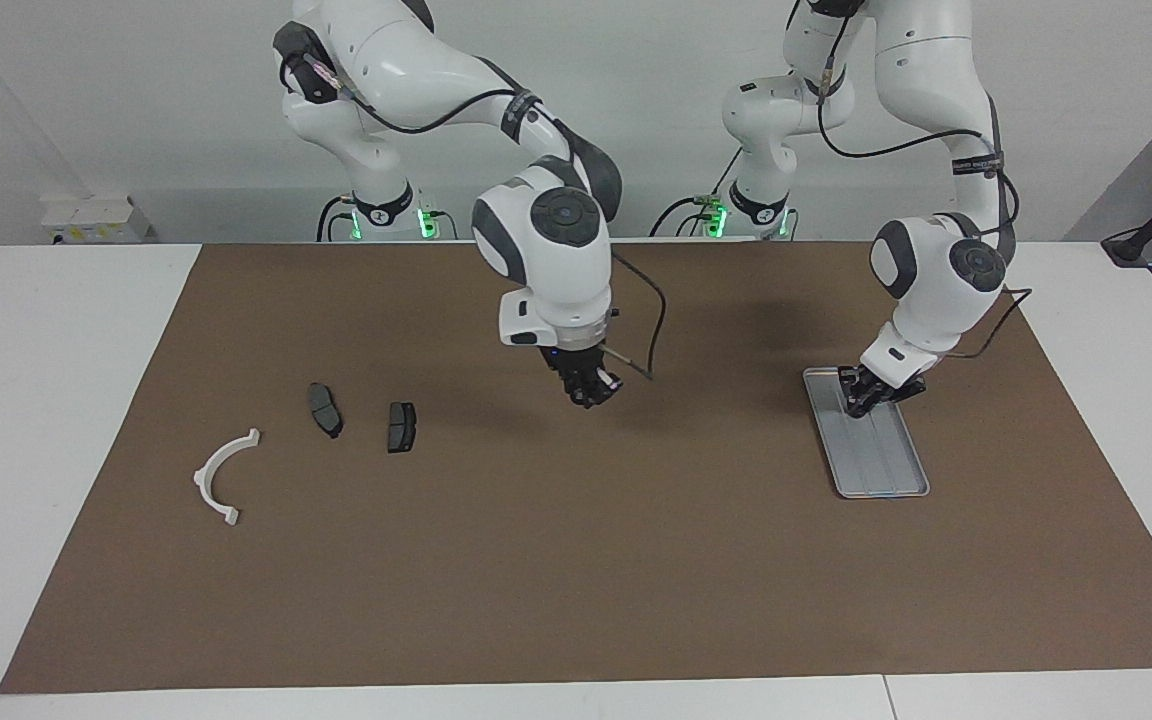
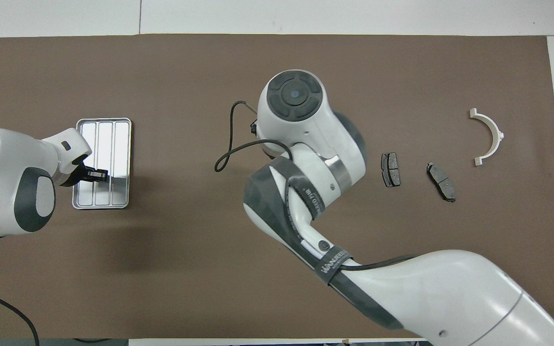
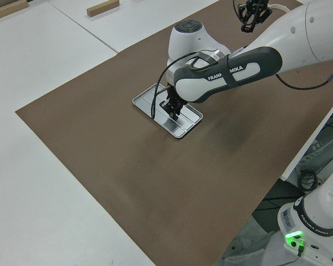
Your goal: Pick bearing gear from pile to tray
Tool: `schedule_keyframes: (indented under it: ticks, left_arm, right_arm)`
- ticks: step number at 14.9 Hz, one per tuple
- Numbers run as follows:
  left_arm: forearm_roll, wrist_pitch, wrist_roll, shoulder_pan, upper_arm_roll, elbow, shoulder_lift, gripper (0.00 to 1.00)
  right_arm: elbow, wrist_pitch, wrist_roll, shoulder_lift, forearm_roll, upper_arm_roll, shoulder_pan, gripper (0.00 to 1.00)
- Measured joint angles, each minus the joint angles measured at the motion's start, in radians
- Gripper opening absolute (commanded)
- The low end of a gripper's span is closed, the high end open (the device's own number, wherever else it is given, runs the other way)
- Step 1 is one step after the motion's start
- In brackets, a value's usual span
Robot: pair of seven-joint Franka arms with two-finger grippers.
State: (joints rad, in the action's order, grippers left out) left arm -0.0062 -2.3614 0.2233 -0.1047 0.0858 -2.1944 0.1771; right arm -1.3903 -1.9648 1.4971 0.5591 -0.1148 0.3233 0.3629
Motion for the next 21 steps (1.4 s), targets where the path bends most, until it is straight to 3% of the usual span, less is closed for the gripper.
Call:
schedule_keyframes:
  ticks: [4,5,6,12,13,14,18,21]
  left_arm:
    - [0.000,-0.037,0.000,0.000,0.000,-0.027,-0.012,0.00]
    - [0.000,-0.042,0.000,0.000,0.000,-0.031,-0.014,0.65]
    - [0.000,-0.043,0.000,0.000,0.000,-0.031,-0.014,1.00]
    - [0.000,-0.003,0.000,0.021,0.004,-0.005,-0.016,1.00]
    - [0.000,0.043,0.000,0.021,0.004,0.028,-0.018,1.00]
    - [0.000,0.094,0.000,0.021,0.004,0.067,-0.020,1.00]
    - [-0.004,0.280,-0.110,0.040,0.020,0.230,-0.035,1.00]
    - [-0.005,0.323,-0.261,0.123,0.026,0.297,-0.037,1.00]
  right_arm:
    - [-0.002,-0.140,0.131,0.112,-0.084,-0.008,0.081,0.00]
    - [-0.002,-0.164,0.131,0.132,-0.088,-0.008,0.083,0.00]
    - [-0.002,-0.182,0.131,0.144,-0.089,-0.009,0.083,0.00]
    - [-0.051,-0.288,0.132,0.157,-0.115,-0.015,0.083,0.00]
    - [-0.055,-0.291,0.132,0.156,-0.117,-0.016,0.083,0.37]
    - [-0.056,-0.291,0.132,0.156,-0.118,-0.017,0.082,0.99]
    - [-0.046,-0.268,0.132,0.154,-0.119,-0.019,0.076,1.00]
    - [0.010,-0.166,0.131,0.140,-0.119,-0.023,0.051,1.00]
